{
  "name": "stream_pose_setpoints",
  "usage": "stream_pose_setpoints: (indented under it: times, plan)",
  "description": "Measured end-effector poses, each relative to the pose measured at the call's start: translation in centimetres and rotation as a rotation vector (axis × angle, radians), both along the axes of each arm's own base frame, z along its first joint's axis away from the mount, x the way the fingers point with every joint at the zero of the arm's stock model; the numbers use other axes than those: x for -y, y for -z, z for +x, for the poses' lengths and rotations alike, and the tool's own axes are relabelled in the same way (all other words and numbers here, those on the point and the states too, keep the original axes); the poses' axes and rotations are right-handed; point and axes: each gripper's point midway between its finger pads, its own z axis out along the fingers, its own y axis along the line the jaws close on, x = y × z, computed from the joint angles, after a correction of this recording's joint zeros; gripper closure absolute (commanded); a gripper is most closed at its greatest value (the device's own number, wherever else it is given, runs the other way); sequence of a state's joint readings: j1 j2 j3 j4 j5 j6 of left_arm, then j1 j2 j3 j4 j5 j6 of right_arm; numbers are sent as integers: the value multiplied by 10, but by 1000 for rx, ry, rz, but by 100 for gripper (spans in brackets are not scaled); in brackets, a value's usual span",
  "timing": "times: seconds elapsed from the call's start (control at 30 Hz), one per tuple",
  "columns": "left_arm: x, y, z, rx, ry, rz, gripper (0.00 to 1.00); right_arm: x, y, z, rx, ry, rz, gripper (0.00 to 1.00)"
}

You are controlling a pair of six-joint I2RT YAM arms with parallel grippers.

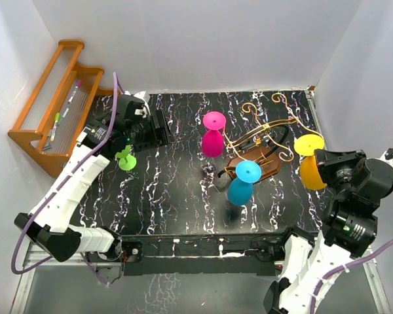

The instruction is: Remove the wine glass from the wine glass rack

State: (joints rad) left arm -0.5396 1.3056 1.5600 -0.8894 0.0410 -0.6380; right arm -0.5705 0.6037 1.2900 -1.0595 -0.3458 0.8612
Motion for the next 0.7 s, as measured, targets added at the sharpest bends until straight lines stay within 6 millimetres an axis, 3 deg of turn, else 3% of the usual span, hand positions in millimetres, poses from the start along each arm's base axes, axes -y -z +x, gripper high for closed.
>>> stream_pose_setpoints:
  times: [0.13,0.23,0.4,0.7]
  plan:
    - [2,-2,-2,1,9,0,27,-3,-21,-15,15,11,-68,92]
    - [3,-7,-3,10,11,-5,27,-9,-45,-15,68,-35,-132,92]
    - [3,-18,-2,33,9,-19,27,-24,-88,8,198,-220,-239,92]
    - [1,-44,-3,69,-13,-51,27,-58,-135,46,400,-573,-380,92]
